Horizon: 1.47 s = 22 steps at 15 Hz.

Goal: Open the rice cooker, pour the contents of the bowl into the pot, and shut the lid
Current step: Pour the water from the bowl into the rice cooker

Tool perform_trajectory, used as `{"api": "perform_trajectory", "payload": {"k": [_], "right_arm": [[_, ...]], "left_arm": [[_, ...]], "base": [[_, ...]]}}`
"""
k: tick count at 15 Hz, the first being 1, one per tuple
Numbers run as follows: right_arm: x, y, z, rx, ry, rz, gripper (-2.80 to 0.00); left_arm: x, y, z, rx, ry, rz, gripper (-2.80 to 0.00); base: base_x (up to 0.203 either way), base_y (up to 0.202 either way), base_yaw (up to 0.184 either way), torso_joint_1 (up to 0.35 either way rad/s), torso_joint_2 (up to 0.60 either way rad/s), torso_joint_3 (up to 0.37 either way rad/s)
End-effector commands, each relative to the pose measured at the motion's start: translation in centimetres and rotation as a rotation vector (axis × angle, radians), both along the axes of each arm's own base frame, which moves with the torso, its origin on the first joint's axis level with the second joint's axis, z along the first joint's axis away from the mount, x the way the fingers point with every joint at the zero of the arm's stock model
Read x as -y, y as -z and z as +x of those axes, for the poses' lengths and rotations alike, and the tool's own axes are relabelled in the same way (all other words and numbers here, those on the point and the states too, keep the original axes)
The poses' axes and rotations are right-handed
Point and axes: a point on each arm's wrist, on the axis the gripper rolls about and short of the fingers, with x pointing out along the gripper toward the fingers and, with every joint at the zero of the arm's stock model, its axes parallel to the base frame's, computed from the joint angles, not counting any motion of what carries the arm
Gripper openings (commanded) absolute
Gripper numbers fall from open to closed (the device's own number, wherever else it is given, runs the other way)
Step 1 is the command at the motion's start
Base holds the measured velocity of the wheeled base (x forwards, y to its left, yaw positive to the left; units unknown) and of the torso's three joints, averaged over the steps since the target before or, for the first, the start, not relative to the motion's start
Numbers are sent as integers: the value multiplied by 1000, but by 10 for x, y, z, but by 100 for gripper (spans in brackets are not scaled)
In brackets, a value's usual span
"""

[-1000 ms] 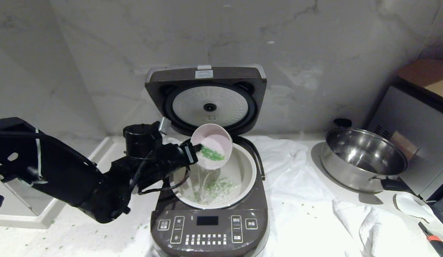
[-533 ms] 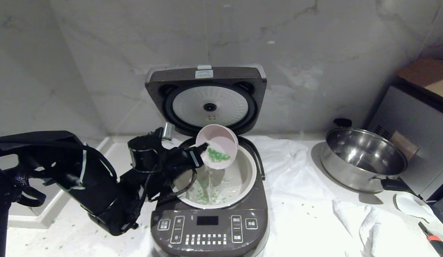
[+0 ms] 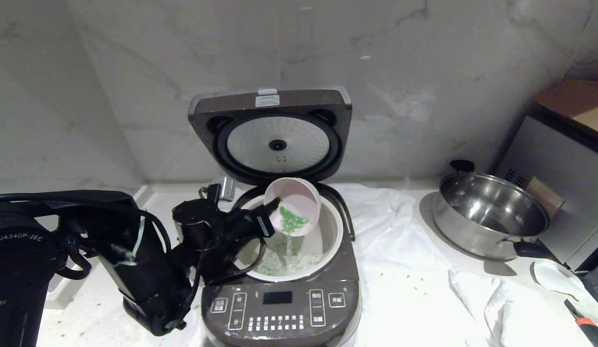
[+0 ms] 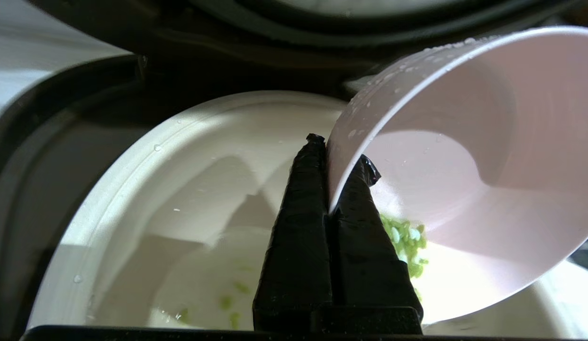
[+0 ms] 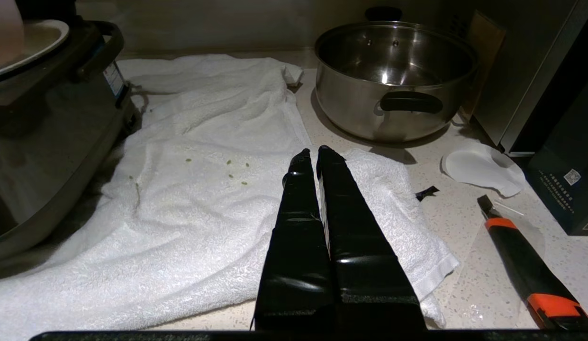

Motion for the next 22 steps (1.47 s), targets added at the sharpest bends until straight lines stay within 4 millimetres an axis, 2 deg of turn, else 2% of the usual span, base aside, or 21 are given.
{"api": "perform_trajectory", "payload": {"k": [1, 6, 9, 14, 17, 19, 20, 22], "right_arm": [[0, 0, 0, 0, 0, 0, -280], [0, 0, 0, 2, 0, 0, -280], [0, 0, 0, 0, 0, 0, -280], [0, 0, 0, 2, 0, 0, -280], [0, 0, 0, 0, 0, 0, -280], [0, 0, 0, 2, 0, 0, -280], [0, 0, 0, 0, 0, 0, -280], [0, 0, 0, 0, 0, 0, -280]], "left_arm": [[-1, 2, 5, 9, -54, 9, -280], [-6, -13, 8, 51, -73, -20, -280], [-8, -36, 6, 116, -76, -52, -280], [-15, -56, -1, 171, -118, -61, -280], [-15, -43, -10, 130, -130, -5, -280], [-8, -25, -1, 94, -135, 20, -280], [-4, -24, -2, 92, -128, 22, -280], [-2, -41, -9, 140, -120, 4, -280]], "base": [[0, 0, 0, 0, 0, 0], [0, 0, 0, 0, 0, 0], [0, 0, 0, 0, 0, 0], [0, 0, 0, 0, 0, 0], [0, 0, 0, 0, 0, 0], [0, 0, 0, 0, 0, 0], [0, 0, 0, 0, 0, 0], [0, 0, 0, 0, 0, 0]]}}
